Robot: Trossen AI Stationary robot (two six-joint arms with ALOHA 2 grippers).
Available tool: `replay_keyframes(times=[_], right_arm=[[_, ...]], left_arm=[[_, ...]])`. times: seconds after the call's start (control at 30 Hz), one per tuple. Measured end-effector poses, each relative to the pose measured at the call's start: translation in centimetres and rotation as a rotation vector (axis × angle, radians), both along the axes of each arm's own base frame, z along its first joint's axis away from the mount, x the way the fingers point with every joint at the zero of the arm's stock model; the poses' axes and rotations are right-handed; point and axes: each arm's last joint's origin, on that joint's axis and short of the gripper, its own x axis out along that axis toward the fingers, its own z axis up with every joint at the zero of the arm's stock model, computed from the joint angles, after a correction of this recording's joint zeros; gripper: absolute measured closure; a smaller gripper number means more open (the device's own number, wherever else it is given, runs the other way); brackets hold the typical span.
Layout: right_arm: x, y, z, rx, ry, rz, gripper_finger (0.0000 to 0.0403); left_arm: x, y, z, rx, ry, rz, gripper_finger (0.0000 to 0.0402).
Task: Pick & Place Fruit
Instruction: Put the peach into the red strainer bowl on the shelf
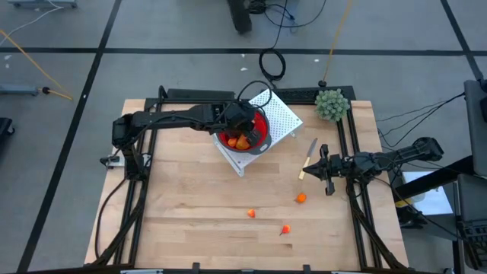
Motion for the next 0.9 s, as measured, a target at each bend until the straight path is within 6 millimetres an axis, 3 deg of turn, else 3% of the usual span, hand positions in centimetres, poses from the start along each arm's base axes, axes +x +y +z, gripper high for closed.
replay_keyframes(times=[0.5, 0.7, 0.9], right_arm=[[0.0, 0.0, 0.0, 0.0, 0.0, 0.0, 0.0403], [0.0, 0.0, 0.0, 0.0, 0.0, 0.001, 0.0403], [0.0, 0.0, 0.0, 0.0, 0.0, 0.0, 0.0403]], left_arm=[[-0.2, 0.2, 0.8, 0.047, -0.015, -0.027, 0.019], [-2.1, -0.4, 6.4, 0.041, -0.218, -0.035, 0.0166], [-3.0, -3.8, 9.8, -0.066, -0.381, -0.147, 0.0175]])
